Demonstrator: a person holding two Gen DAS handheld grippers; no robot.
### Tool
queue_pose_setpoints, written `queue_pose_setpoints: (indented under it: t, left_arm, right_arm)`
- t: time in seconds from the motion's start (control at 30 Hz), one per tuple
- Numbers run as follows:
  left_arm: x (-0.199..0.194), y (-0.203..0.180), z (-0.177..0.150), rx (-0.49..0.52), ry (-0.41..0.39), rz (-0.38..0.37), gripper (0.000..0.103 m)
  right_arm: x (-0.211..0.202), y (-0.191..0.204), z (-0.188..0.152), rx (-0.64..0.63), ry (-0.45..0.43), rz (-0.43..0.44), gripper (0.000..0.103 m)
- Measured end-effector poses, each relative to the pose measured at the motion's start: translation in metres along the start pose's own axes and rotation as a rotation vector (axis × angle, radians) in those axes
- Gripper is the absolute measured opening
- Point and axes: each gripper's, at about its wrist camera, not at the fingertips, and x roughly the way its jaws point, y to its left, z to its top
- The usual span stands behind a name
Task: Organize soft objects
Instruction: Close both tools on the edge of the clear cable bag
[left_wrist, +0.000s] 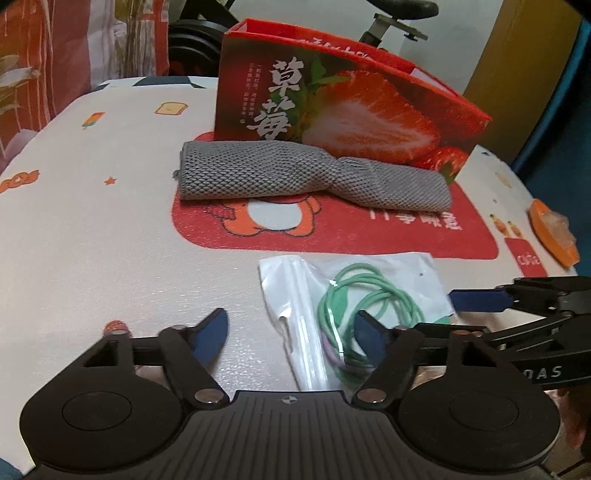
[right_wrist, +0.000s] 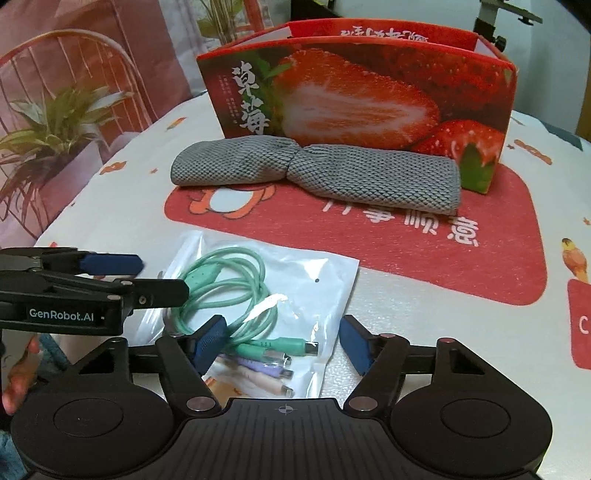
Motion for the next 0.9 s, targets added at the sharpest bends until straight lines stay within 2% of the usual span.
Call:
queue_pose_setpoints:
  t: [0.13,0.4,0.53,0.63,0.7,0.9]
  left_arm:
    - [-0.001,-0.001,-0.001,-0.015,0.000,-0.072,0.054]
    - [0.001,0.000,-0.005,-0.052,0.009,-0.142,0.053]
    - [-0.002,-0.002,-0.006,-0.047,-0.005,-0.145,0.053]
    - [-0.009,-0.004,-0.003,-0.037,-0.040,-0.147,0.051]
    - [-0.012,-0.004,-0.002,-0.036,-0.048,-0.152,0.040]
    - [-0.009,0.003,-0.004,-0.076,-0.026,-0.106,0.039]
  right_arm:
    - [-0.001,0.000,-0.001,0.009,-0.005,0.025,0.056]
    - [-0.003,0.003,-0.004,0.006,-0.018,0.045,0.047]
    - [-0.005,0.002,-0.006,0.014,-0.027,0.056,0.042]
    - [-0.008,0.001,-0.007,0.018,-0.045,0.067,0.029]
    - [-0.011,-0.002,-0.007,0.029,-0.061,0.076,0.022]
    - [-0.010,-0.007,-0.009,0.061,-0.061,0.087,0.018]
